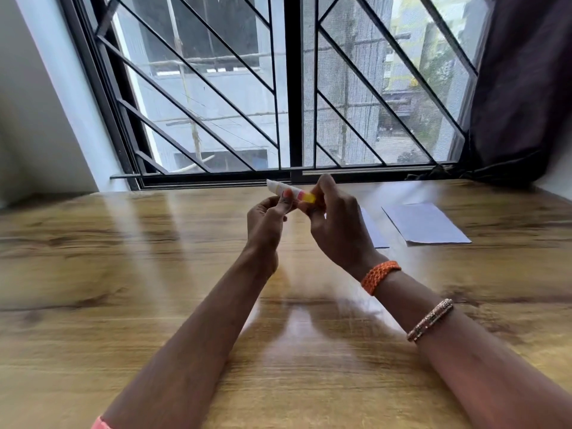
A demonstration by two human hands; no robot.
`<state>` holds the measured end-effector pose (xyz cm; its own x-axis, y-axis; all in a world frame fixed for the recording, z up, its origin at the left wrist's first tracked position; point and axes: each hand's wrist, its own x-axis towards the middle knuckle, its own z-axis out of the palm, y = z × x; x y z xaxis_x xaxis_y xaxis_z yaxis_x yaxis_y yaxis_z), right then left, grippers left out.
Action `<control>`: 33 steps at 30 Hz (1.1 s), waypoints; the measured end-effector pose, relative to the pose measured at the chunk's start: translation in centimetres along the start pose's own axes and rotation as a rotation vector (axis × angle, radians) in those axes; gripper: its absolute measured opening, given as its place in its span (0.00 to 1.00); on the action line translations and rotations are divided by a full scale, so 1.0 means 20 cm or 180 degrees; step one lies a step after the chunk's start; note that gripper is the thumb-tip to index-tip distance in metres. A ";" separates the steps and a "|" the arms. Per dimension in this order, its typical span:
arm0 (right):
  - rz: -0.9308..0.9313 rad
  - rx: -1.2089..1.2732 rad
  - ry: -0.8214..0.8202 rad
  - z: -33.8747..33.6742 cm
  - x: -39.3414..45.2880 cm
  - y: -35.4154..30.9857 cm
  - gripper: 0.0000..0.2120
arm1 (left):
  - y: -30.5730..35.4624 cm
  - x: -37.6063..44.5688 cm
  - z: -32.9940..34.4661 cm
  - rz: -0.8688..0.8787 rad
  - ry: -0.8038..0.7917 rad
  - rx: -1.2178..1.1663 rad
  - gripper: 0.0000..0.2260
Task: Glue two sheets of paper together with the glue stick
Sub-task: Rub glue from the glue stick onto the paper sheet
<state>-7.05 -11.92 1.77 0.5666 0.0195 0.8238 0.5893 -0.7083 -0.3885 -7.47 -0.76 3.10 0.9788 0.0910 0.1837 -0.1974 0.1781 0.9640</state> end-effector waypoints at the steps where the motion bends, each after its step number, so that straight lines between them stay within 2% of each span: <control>1: 0.0200 0.0114 -0.0069 0.00 0.00 0.00 0.08 | 0.00 0.00 0.00 -0.0011 -0.0022 -0.0003 0.09; 4: 0.0533 -0.0073 -0.0333 0.00 -0.01 0.00 0.13 | -0.01 0.00 0.01 -0.0030 -0.0045 0.0013 0.10; 7: 0.0424 -0.0326 -0.0365 -0.01 -0.02 -0.01 0.20 | -0.02 0.00 0.01 0.0007 -0.0071 0.0044 0.09; 11: 0.0129 0.0187 -0.0020 0.00 -0.02 -0.03 0.10 | -0.02 0.00 0.01 0.0000 0.0016 0.0025 0.09; 14: -0.0225 0.0026 0.0005 -0.01 -0.01 -0.01 0.10 | -0.02 0.00 0.00 -0.0080 0.0116 0.0004 0.10; 21: -0.0498 0.0040 0.0081 0.02 0.00 -0.01 0.10 | -0.02 0.01 0.00 -0.0251 0.0225 0.0024 0.10; 24: -0.0214 0.0264 0.0265 0.00 0.01 -0.03 0.12 | -0.02 0.01 0.01 -0.0263 0.0200 0.0004 0.09; 26: 0.0176 0.0543 0.0385 -0.01 0.02 -0.04 0.13 | -0.02 0.01 0.01 -0.0249 0.0167 -0.0027 0.08; 30: 0.0954 0.0880 0.0412 -0.01 0.03 -0.03 0.08 | -0.02 0.01 0.01 -0.0151 0.0098 -0.0014 0.07; 33: 0.0777 0.0714 0.0304 -0.01 0.02 -0.02 0.06 | -0.02 0.01 0.01 -0.0150 0.0105 0.0010 0.07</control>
<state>-7.11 -11.78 2.28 0.6563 -0.2051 0.7261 0.5609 -0.5110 -0.6513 -7.22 -1.05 2.74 0.9846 0.1148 0.1316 -0.1509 0.1799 0.9720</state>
